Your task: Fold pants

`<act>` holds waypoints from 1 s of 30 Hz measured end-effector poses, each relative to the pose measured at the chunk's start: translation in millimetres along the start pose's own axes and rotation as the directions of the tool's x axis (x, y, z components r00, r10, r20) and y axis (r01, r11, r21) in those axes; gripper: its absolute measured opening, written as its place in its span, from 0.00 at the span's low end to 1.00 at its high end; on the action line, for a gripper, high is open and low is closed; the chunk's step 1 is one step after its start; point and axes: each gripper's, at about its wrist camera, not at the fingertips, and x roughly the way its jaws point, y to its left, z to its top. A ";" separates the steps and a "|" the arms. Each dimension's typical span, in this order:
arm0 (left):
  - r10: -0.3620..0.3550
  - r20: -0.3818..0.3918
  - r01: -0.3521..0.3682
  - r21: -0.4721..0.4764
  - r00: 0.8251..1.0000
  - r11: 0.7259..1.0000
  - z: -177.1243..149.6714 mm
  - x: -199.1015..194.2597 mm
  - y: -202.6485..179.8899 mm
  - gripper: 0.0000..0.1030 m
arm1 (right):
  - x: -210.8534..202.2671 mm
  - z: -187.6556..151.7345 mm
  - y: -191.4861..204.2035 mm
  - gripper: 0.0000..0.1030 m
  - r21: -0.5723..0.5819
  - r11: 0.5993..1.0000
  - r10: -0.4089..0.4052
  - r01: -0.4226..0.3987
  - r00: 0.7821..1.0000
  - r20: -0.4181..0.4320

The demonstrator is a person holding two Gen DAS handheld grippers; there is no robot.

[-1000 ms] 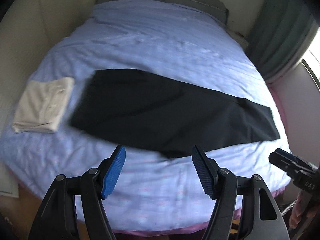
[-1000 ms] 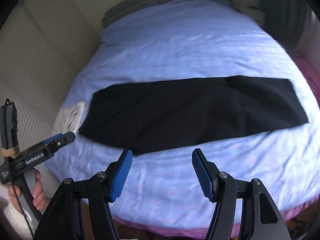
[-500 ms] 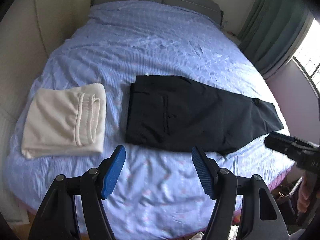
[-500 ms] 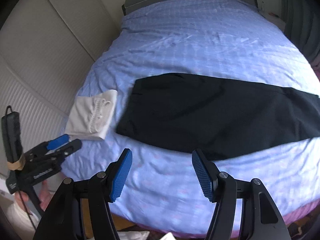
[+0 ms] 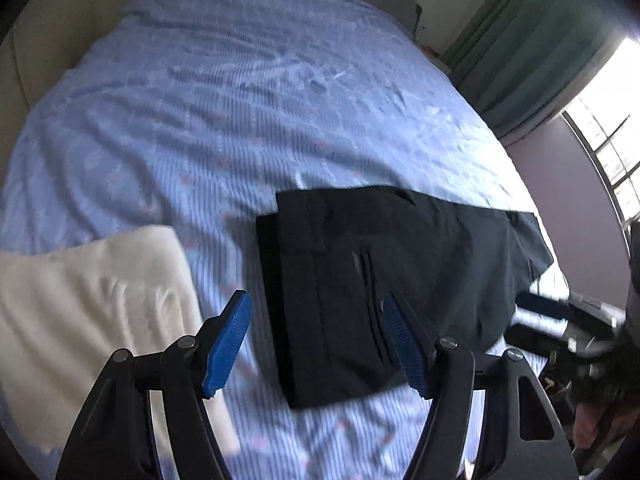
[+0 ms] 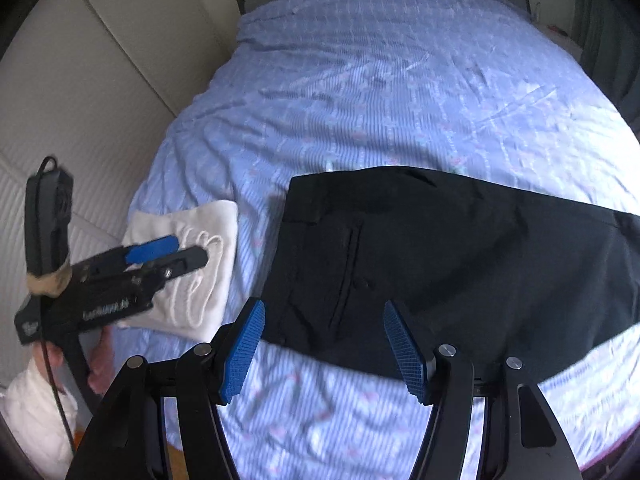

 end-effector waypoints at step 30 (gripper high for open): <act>-0.309 -0.229 0.304 -0.060 0.923 0.951 68.1 164.2 33.8 0.53 | 148.7 38.6 -62.3 0.61 0.222 0.975 0.017 0.015 0.990 -0.141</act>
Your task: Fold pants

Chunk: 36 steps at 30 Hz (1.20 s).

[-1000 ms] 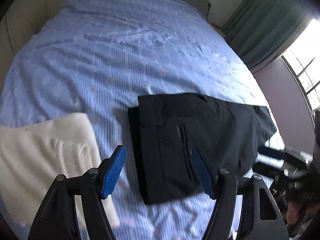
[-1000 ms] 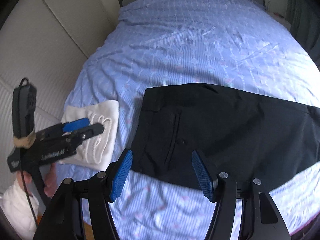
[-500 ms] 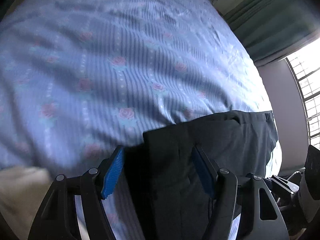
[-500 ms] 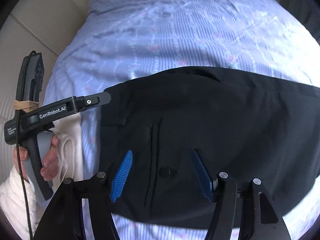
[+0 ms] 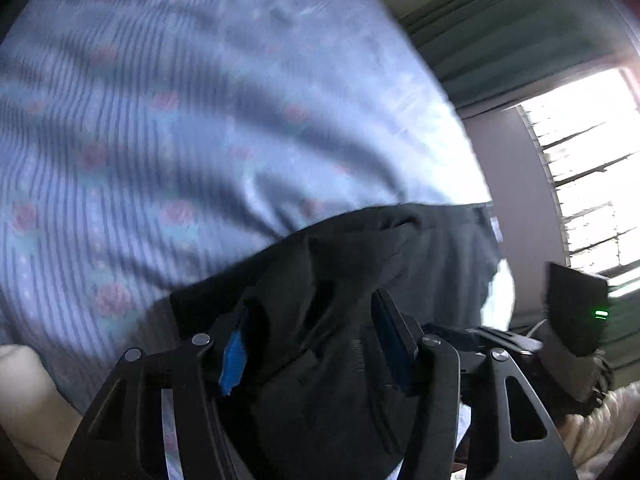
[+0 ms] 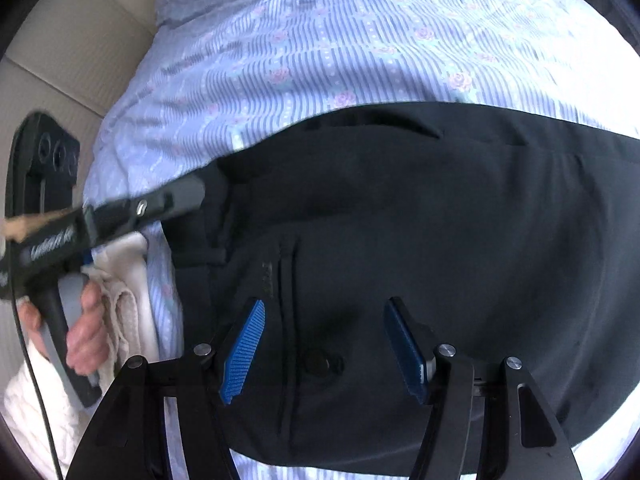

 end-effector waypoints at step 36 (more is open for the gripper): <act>0.499 0.302 -0.559 0.157 0.812 0.814 -78.1 -113.4 -157.3 0.77 | -134.8 -56.9 -11.7 0.61 -0.133 0.989 -0.029 0.059 0.976 0.216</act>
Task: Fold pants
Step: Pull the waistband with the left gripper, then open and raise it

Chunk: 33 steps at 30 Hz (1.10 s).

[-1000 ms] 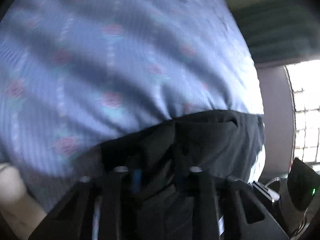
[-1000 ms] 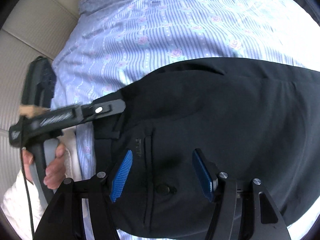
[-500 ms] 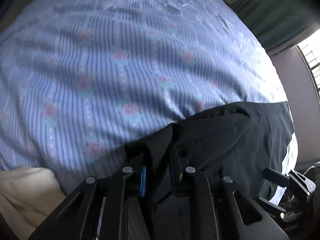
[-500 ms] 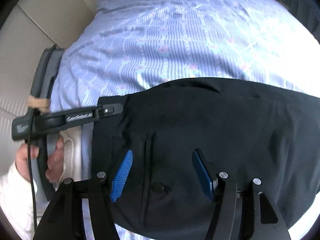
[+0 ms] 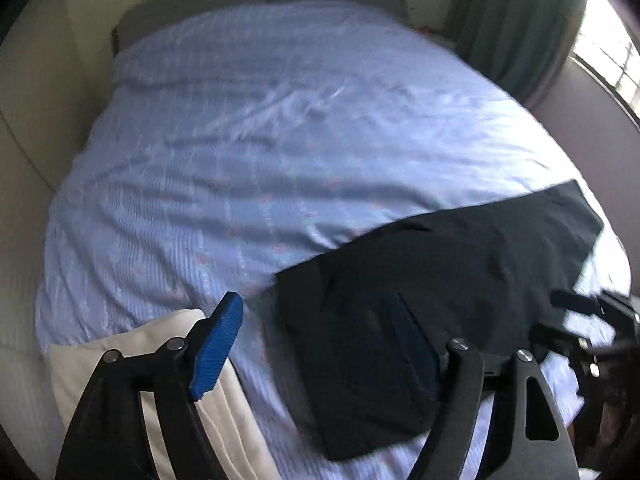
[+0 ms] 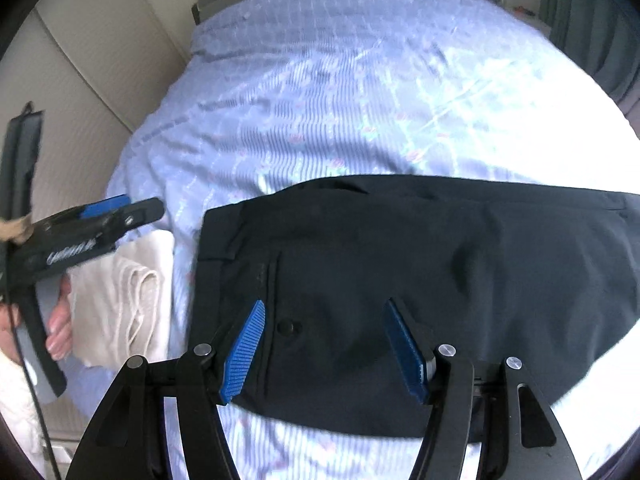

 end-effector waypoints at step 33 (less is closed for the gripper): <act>-0.321 0.093 0.285 0.274 0.943 0.918 68.0 -77.7 -455.2 0.88 | -295.7 -88.1 -360.2 0.72 0.281 0.955 -0.181 0.098 0.941 0.287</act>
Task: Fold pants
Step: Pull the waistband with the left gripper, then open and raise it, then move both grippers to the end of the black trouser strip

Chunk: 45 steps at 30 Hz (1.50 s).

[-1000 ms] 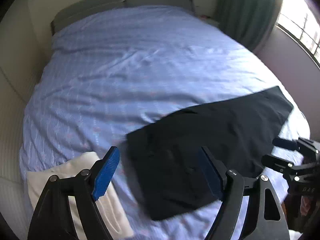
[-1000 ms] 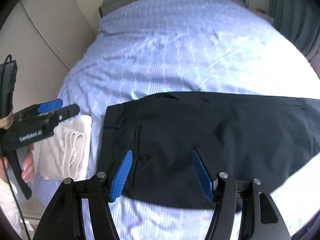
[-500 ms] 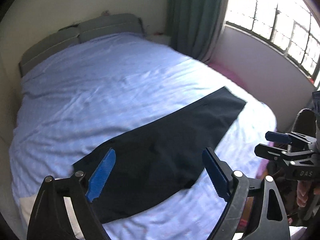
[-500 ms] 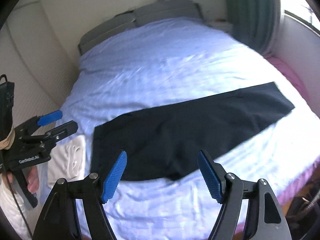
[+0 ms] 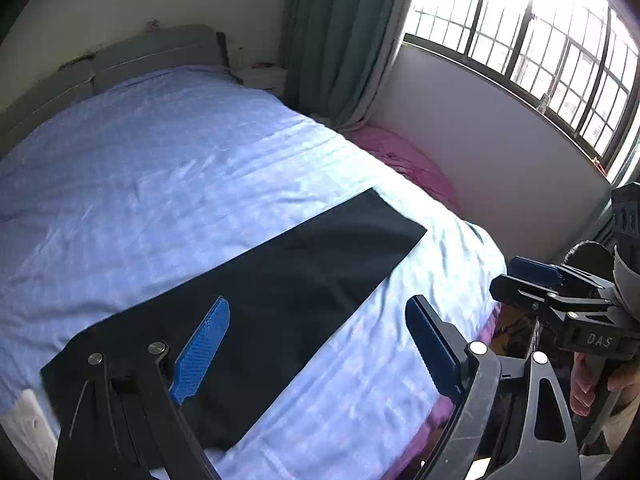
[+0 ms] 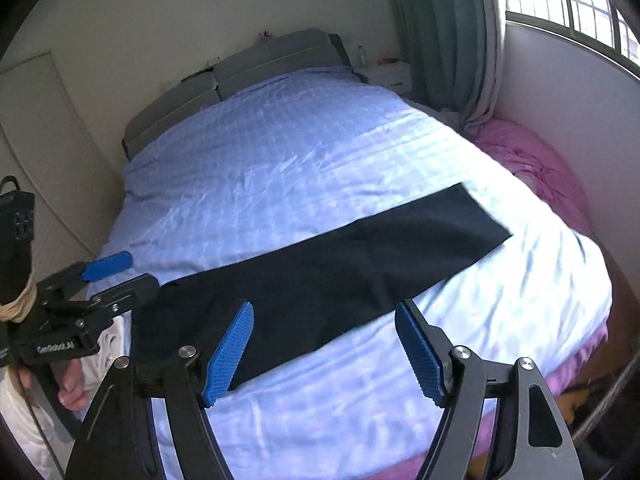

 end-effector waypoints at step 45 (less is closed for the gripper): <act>-0.064 -0.580 0.389 0.456 0.812 0.801 180.5 548.5 -152.8 0.38 | 278.2 16.6 -317.8 0.50 0.696 0.706 -0.077 0.131 0.991 -0.109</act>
